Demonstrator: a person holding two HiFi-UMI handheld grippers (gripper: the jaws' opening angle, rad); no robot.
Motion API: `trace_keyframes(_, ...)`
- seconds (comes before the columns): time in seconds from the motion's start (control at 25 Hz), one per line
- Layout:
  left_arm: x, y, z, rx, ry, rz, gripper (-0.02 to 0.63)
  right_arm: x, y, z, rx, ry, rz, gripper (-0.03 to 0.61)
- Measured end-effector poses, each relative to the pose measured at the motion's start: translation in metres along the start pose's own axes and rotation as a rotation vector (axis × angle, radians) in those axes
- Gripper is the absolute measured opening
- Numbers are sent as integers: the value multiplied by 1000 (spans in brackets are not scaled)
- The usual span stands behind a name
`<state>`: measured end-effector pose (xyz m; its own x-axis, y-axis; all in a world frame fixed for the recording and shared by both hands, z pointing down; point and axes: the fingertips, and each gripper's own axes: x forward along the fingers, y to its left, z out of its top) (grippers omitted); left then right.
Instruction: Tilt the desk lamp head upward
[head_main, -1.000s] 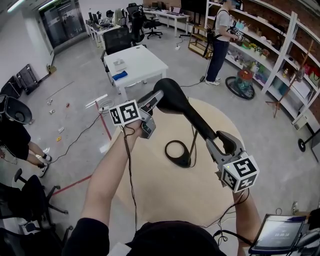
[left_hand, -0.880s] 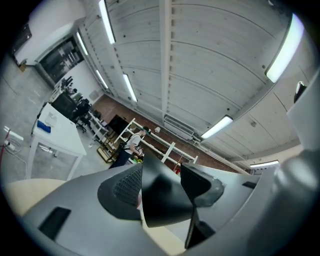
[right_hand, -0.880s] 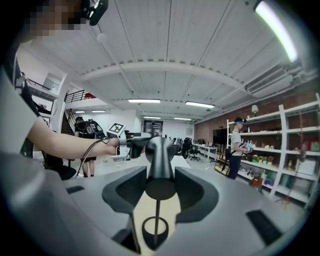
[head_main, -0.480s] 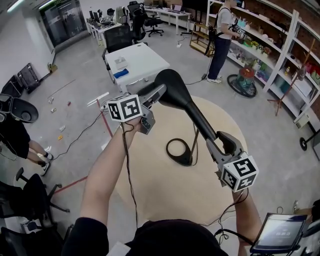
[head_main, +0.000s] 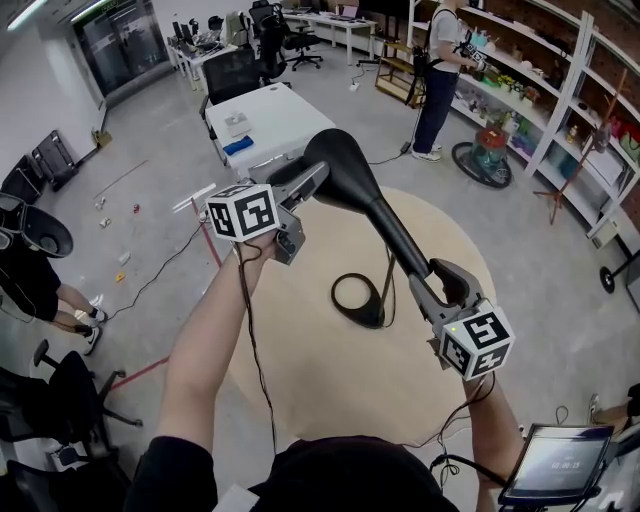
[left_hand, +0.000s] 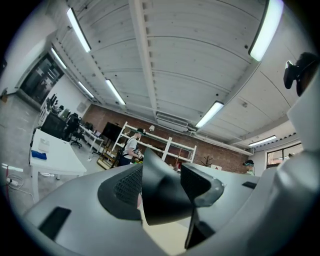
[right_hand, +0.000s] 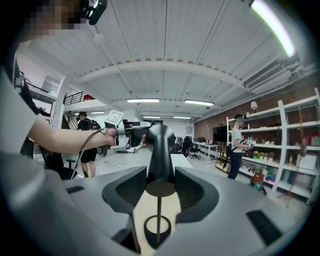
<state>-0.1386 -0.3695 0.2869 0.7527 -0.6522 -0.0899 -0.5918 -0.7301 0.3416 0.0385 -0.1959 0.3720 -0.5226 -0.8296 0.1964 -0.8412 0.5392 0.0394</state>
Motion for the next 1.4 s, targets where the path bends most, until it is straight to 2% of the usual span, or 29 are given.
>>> trace_keyframes(0.44,3,-36,27,143,14,-24,249,6,-2,-13,25,-6,-13,175)
trace_keyframes(0.6,2,-37,30,164,25,-13,242,8,-2,-13,27,-7,-15,175)
trace_keyframes(0.68,2,-42,35,177,19,-18,216,9,-2,-15,29,-3,-14,175)
trace_keyframes(1.4,-2,-74,51,259,-2,-57,216,20,1,-26,62,-7,-9,175)
